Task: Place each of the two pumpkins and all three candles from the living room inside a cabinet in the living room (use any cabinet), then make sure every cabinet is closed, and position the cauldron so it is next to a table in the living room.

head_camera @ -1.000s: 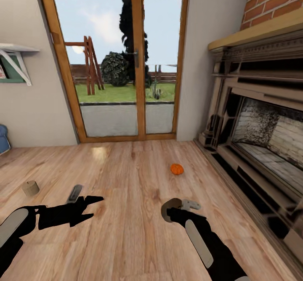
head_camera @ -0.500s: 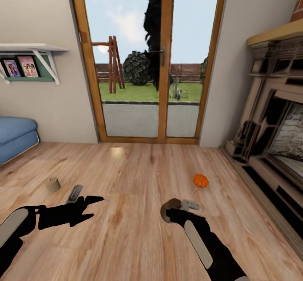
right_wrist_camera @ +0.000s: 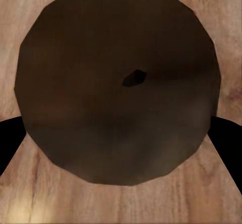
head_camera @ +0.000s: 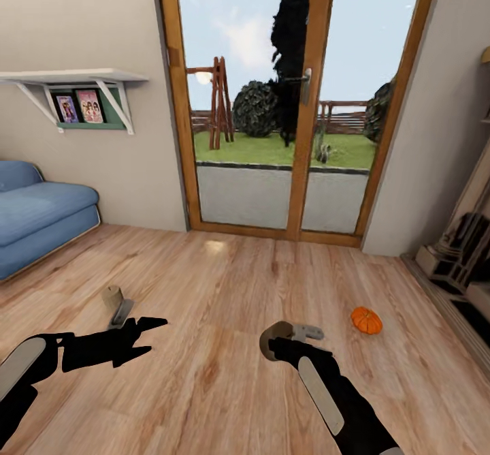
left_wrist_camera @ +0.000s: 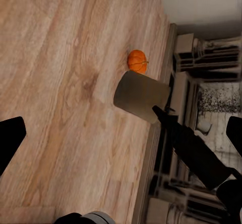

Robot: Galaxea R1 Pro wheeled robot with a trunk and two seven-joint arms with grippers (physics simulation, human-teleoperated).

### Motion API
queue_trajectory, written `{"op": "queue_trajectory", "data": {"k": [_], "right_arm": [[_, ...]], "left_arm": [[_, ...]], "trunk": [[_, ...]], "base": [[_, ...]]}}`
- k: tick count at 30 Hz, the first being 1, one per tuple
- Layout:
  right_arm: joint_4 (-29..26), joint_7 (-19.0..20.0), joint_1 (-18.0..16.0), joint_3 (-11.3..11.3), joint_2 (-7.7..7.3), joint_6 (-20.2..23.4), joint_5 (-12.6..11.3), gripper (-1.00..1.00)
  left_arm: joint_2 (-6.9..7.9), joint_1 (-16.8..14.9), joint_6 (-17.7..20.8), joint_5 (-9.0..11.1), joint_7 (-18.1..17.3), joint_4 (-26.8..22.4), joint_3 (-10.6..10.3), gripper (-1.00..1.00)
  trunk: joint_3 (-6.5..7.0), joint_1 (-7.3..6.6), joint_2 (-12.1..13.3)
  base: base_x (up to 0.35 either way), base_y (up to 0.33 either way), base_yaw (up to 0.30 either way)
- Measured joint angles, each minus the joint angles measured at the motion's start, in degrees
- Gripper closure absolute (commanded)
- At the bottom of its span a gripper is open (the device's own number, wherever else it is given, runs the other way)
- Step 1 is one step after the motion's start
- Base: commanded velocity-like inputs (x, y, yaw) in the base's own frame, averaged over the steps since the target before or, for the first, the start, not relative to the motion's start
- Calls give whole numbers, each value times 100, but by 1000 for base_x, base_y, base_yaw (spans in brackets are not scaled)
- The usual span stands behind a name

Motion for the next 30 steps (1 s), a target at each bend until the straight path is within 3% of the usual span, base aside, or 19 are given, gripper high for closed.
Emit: {"op": "queue_trajectory", "data": {"k": [30], "right_arm": [[0,0,0,8,-7,-9,9,100]], "left_arm": [[-10,1,-1,-7,1,0,-7,-100]], "trunk": [[-72,0,0]], "base": [[330,0,292]]}}
